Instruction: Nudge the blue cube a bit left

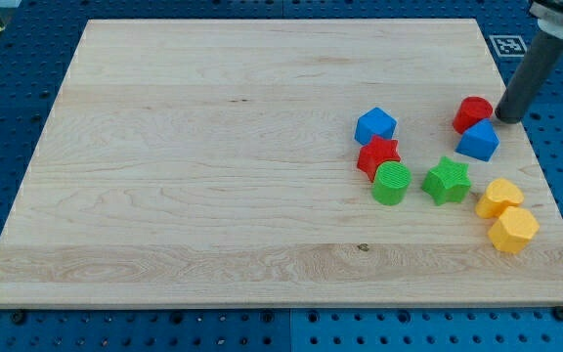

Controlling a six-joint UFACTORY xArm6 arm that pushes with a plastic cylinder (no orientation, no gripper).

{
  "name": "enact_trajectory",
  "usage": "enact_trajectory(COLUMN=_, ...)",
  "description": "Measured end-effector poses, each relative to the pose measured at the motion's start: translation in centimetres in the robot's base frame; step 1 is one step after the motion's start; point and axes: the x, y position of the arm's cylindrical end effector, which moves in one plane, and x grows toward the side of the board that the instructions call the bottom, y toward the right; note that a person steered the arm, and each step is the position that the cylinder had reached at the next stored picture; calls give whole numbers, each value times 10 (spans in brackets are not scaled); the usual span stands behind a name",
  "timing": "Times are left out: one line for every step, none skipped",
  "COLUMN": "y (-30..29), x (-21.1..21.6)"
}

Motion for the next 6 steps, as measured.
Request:
enact_trajectory(y=-23, x=16)
enact_trajectory(y=-56, x=16)
enact_trajectory(y=-91, x=16)
enact_trajectory(y=-127, x=16)
enact_trajectory(y=-152, x=16)
enact_trajectory(y=-150, x=10)
